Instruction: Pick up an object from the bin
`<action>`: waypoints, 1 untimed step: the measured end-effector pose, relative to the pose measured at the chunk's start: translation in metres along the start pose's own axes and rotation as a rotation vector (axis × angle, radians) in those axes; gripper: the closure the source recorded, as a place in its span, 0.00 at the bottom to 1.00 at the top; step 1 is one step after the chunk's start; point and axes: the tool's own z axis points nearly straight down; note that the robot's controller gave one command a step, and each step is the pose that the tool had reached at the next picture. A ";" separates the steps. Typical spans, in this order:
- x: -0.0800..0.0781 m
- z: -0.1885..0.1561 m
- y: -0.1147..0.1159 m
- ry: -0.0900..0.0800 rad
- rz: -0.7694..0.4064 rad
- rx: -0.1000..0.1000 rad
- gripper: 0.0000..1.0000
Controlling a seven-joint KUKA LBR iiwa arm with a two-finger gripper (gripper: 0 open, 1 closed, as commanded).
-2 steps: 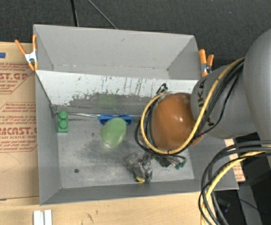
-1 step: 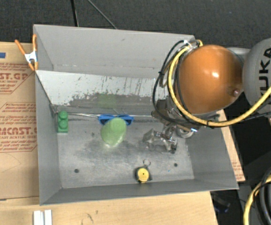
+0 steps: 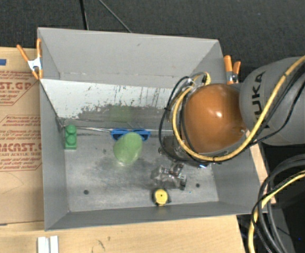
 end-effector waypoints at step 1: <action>-0.001 -0.004 -0.002 -0.003 0.001 0.007 0.00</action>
Offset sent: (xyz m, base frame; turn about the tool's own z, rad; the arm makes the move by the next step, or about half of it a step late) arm 0.0000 0.0000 0.0000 0.0000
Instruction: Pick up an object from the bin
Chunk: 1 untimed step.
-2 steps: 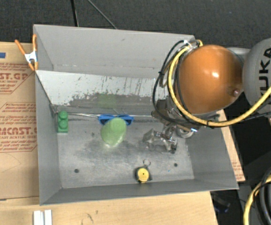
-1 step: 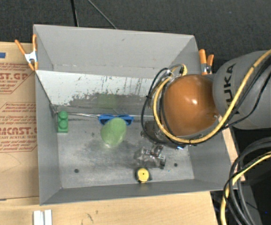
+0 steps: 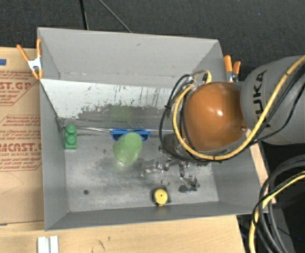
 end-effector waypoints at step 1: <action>0.003 0.062 0.014 0.002 -0.447 -0.004 0.00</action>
Offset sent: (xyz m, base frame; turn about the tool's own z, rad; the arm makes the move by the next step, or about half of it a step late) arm -0.0130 0.0016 -0.0600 -0.4466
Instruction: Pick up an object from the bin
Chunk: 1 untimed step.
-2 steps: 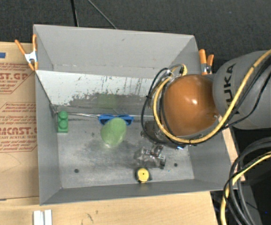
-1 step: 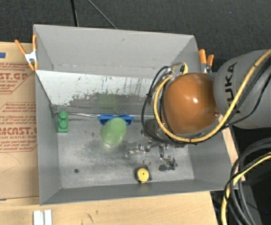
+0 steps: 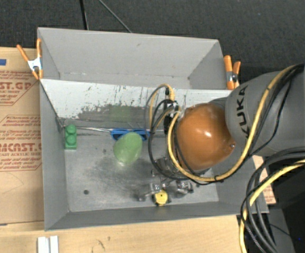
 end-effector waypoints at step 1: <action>0.000 -0.002 -0.001 -0.001 0.002 0.004 1.00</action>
Offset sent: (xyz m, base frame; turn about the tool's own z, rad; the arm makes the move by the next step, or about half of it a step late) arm 0.0000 0.0000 0.0000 0.0000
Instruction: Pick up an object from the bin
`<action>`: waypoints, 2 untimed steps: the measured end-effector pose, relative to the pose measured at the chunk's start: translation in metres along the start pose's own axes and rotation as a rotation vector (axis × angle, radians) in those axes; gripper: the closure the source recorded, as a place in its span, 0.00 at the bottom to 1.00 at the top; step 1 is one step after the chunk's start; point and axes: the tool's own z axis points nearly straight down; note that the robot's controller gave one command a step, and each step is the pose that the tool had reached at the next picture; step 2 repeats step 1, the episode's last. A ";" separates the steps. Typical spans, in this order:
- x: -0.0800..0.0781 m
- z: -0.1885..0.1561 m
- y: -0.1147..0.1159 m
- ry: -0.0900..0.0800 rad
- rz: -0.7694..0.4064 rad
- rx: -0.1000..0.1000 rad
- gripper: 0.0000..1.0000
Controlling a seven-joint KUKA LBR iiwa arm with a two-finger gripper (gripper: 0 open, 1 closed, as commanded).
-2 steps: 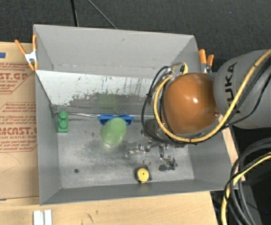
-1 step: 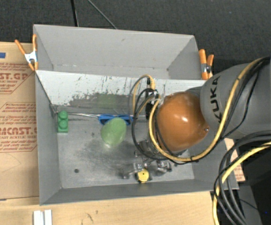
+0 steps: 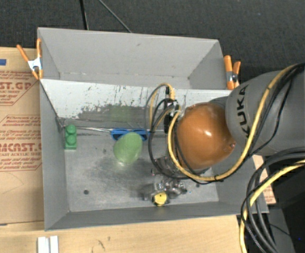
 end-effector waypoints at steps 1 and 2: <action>0.019 -0.198 -0.024 0.001 -0.081 0.009 1.00; 0.019 -0.198 -0.024 0.001 -0.081 0.009 1.00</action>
Offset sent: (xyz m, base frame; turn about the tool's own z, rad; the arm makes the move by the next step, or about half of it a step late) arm 0.0225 -0.0198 0.1947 -0.0848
